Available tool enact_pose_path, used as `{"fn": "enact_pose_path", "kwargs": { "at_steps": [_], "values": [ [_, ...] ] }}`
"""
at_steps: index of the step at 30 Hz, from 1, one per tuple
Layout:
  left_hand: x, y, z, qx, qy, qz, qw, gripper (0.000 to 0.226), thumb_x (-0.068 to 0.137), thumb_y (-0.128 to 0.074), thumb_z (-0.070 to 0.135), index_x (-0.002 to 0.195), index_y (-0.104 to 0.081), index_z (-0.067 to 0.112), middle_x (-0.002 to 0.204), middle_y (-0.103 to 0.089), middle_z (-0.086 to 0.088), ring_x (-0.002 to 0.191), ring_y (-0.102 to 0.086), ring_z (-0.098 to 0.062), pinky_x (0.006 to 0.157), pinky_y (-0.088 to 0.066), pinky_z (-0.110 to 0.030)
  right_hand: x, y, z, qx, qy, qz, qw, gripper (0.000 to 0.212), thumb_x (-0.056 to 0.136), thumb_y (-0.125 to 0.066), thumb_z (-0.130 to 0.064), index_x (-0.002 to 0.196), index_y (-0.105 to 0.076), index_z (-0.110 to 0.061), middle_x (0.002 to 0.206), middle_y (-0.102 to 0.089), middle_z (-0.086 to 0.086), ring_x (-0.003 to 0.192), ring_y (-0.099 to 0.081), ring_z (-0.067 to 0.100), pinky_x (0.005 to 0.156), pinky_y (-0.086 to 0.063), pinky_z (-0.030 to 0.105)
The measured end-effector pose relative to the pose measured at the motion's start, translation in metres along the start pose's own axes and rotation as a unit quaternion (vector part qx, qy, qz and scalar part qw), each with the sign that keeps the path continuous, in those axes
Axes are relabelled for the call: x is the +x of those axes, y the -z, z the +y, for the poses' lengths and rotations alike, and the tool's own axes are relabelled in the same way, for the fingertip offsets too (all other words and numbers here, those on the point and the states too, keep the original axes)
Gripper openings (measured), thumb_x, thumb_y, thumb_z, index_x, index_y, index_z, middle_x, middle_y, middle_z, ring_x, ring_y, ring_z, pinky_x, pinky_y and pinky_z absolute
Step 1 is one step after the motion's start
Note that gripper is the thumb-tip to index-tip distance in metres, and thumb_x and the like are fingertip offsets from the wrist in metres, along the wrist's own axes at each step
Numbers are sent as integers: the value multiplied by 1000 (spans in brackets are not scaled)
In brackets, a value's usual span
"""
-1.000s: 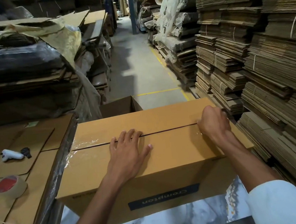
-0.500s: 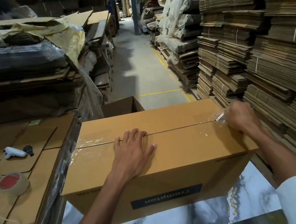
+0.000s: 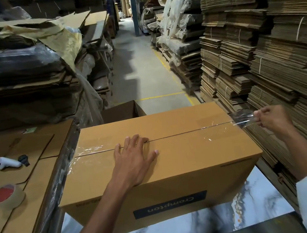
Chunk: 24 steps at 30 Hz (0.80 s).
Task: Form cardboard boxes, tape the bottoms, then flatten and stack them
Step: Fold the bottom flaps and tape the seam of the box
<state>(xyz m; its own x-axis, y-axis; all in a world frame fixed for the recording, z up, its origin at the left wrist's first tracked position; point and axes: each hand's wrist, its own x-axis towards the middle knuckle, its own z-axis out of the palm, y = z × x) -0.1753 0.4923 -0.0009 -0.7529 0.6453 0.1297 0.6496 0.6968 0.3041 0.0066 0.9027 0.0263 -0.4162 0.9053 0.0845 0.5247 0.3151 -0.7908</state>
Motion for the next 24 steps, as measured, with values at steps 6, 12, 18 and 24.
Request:
{"fn": "enact_pose_path", "kwargs": {
  "at_steps": [6, 12, 18, 24],
  "values": [
    [0, 1, 0, -5, 1, -7, 1000, 61, 97, -27, 71, 148, -37, 39, 163, -25, 6, 154, -13, -19, 125, -7, -55, 11, -3, 4, 21, -20, 20, 999, 7, 97, -63, -17, 95, -66, -11, 89, -69, 9, 81, -66, 20, 84, -58, 43],
    [-3, 2, 0, -6, 7, -14, 1000, 62, 98, -27, 70, 150, -36, 37, 167, -22, 8, 156, -10, -20, 125, -4, -54, 29, 13, 30, -12, -91, 55, 994, 20, 91, -62, -8, 107, -68, 3, 95, -68, 21, 75, -58, 27, 79, -56, 49],
    [1, -1, 0, 11, 0, -6, 1000, 62, 99, -24, 69, 149, -34, 35, 168, -20, 7, 156, -10, -21, 125, -5, -56, 19, 25, 70, 161, -159, -49, 973, 17, 99, -62, -17, 103, -66, -1, 91, -69, 18, 73, -64, 21, 72, -55, 34],
    [1, -2, 0, 27, -6, -4, 1000, 60, 100, -24, 67, 149, -34, 35, 166, -22, 6, 155, -12, -22, 124, -7, -55, 5, 26, 73, 410, -259, -19, 875, 35, 107, -44, -38, 99, -63, -10, 102, -68, 6, 83, -61, 15, 73, -47, 26]
  ]
}}
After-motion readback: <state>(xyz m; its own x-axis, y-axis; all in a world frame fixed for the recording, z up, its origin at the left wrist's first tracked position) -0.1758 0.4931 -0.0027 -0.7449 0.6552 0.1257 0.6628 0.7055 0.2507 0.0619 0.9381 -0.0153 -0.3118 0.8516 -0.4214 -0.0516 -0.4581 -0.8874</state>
